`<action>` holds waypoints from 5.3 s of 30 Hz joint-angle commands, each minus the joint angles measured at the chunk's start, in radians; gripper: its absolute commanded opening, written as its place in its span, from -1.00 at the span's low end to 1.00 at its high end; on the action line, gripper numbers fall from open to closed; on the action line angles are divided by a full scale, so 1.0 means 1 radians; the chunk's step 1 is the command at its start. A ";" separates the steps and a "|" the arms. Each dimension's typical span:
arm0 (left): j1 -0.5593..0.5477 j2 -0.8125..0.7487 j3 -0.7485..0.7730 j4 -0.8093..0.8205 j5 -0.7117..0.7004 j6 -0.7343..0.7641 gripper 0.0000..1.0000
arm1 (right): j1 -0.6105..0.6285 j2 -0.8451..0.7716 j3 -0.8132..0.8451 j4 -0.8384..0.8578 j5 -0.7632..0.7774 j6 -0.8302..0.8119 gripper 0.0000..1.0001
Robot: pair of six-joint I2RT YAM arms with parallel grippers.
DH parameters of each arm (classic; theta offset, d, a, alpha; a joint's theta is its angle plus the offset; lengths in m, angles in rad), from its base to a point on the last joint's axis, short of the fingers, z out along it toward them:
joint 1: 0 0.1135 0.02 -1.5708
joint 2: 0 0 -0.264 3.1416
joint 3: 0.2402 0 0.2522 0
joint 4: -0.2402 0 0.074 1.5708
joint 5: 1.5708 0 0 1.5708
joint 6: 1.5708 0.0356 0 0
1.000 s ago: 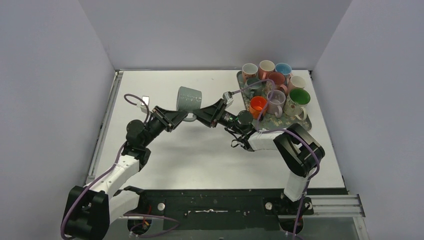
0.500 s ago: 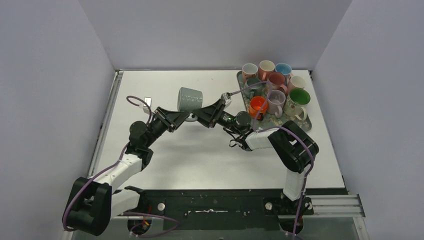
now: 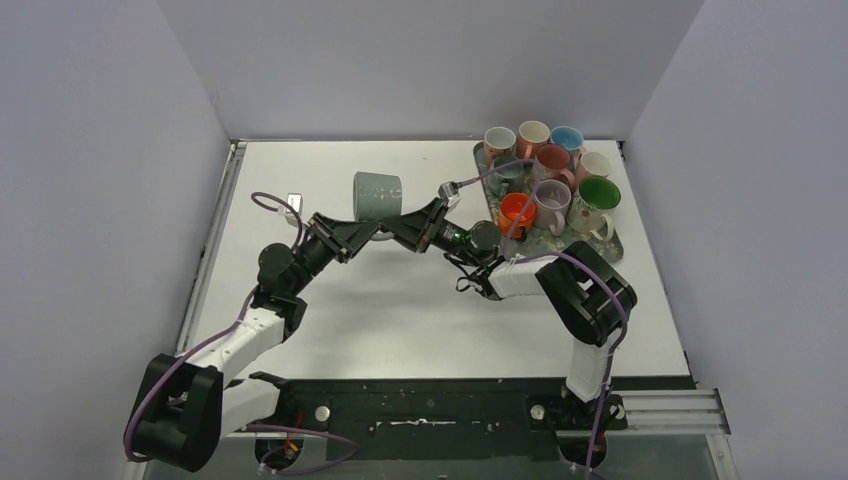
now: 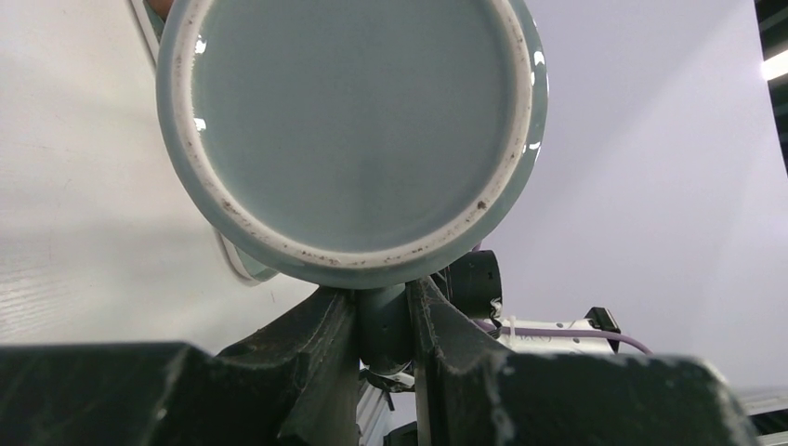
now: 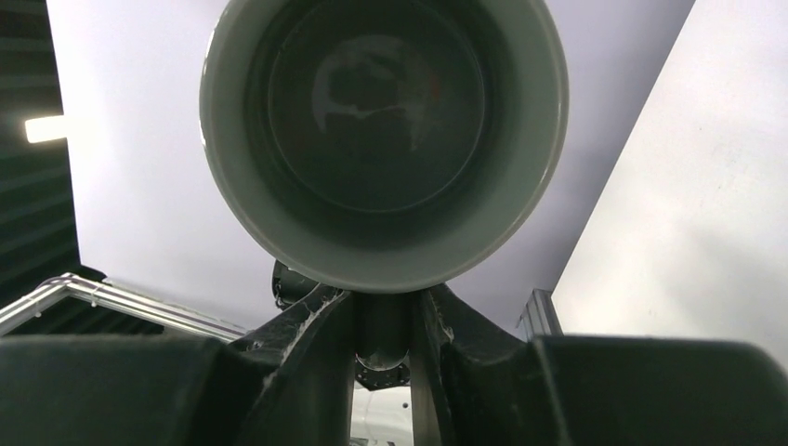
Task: Turn the mug right side up
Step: Turn over the cup at the corner of the board, then place the cup on the tray, then reset both arms
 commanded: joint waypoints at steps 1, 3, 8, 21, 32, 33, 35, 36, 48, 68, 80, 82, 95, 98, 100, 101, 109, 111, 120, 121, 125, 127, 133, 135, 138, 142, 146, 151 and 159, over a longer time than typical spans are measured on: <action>-0.031 -0.033 0.029 0.085 0.076 0.049 -1.00 | 0.016 -0.009 0.048 0.127 0.011 -0.005 -1.00; -0.030 -0.041 0.037 0.019 0.075 0.067 -1.00 | 0.016 -0.013 0.049 0.132 0.001 -0.017 -1.00; -0.028 -0.080 0.055 -0.132 0.034 0.124 -0.53 | -0.006 -0.033 0.011 0.160 0.007 -0.024 -1.00; -0.027 -0.082 0.067 -0.245 0.035 0.158 0.09 | -0.095 -0.076 -0.098 0.236 0.014 0.023 -1.00; -0.026 -0.108 0.173 -0.553 -0.012 0.429 0.95 | -0.172 -0.168 -0.215 0.247 -0.039 0.034 -1.00; -0.026 -0.112 0.187 -0.593 -0.027 0.461 0.95 | -0.181 -0.187 -0.234 0.237 -0.042 0.030 -1.00; -0.024 -0.114 0.220 -0.672 -0.063 0.532 0.95 | -0.199 -0.237 -0.281 0.187 -0.049 0.001 -1.00; -0.023 -0.114 0.237 -0.716 -0.091 0.565 0.95 | -0.209 -0.270 -0.302 0.145 -0.053 -0.019 -1.00; -0.005 -0.076 0.366 -1.060 -0.411 0.900 0.95 | -0.298 -0.826 -0.372 -0.854 0.020 -0.424 -1.00; 0.020 -0.085 0.324 -1.042 -0.418 1.011 0.95 | -0.439 -0.993 -0.131 -1.658 0.522 -0.755 -1.00; 0.021 -0.091 0.320 -1.032 -0.407 1.022 0.95 | -0.453 -0.847 -0.107 -1.556 0.728 -0.862 -1.00; 0.021 -0.093 0.320 -1.034 -0.407 1.022 0.95 | -0.455 -0.808 -0.104 -1.532 0.748 -0.877 -1.00; 0.021 -0.099 0.316 -1.037 -0.411 1.025 0.95 | -0.461 -0.690 -0.164 -1.374 0.841 -0.902 -1.00; 0.021 -0.099 0.316 -1.037 -0.414 1.025 0.95 | -0.463 -0.666 -0.166 -1.379 0.845 -0.895 -1.00; 0.021 -0.100 0.313 -1.037 -0.416 1.025 0.95 | -0.464 -0.652 -0.168 -1.379 0.848 -0.893 -1.00; 0.021 -0.100 0.314 -1.038 -0.416 1.025 0.95 | -0.465 -0.646 -0.169 -1.376 0.849 -0.892 -1.00; 0.021 -0.099 0.314 -1.037 -0.419 1.025 0.95 | -0.466 -0.565 -0.129 -1.438 0.866 -0.852 -0.65; 0.023 -0.101 0.314 -1.037 -0.420 1.025 0.95 | -0.466 -0.553 -0.116 -1.456 0.854 -0.846 -0.42; 0.023 -0.104 0.312 -1.038 -0.421 1.027 0.95 | -0.466 -0.610 -0.071 -1.541 0.800 -0.861 0.38; 0.023 -0.105 0.313 -1.039 -0.419 1.025 0.95 | -0.466 -0.620 -0.062 -1.558 0.793 -0.866 0.48; 0.021 -0.111 0.340 -1.053 -0.407 1.014 0.95 | -0.467 -0.669 -0.009 -1.636 0.754 -0.904 0.89; 0.021 -0.116 0.364 -1.064 -0.374 1.005 0.95 | -0.467 -0.700 0.022 -1.661 0.702 -0.954 1.00; 0.021 -0.158 0.454 -1.092 -0.319 0.975 0.95 | -0.462 -0.741 0.144 -1.711 0.532 -1.091 1.00; 0.021 -0.176 0.487 -1.093 -0.287 0.966 0.95 | -0.460 -0.756 0.168 -1.711 0.477 -1.122 1.00; 0.021 -0.205 0.534 -1.071 -0.201 0.961 0.95 | -0.458 -0.796 0.178 -1.678 0.397 -1.141 1.00; 0.021 -0.248 0.579 -1.041 -0.171 0.934 0.95 | -0.457 -0.842 0.202 -1.640 0.289 -1.156 1.00; 0.021 -0.309 0.579 -1.025 -0.221 0.917 0.95 | -0.457 -0.875 0.245 -1.620 0.222 -1.145 1.00; 0.021 -0.371 0.565 -1.026 -0.265 0.895 0.95 | -0.456 -0.918 0.255 -1.580 0.163 -1.126 1.00; 0.021 -0.377 0.535 -1.069 -0.284 0.898 0.95 | -0.456 -0.943 0.215 -1.548 0.119 -1.081 1.00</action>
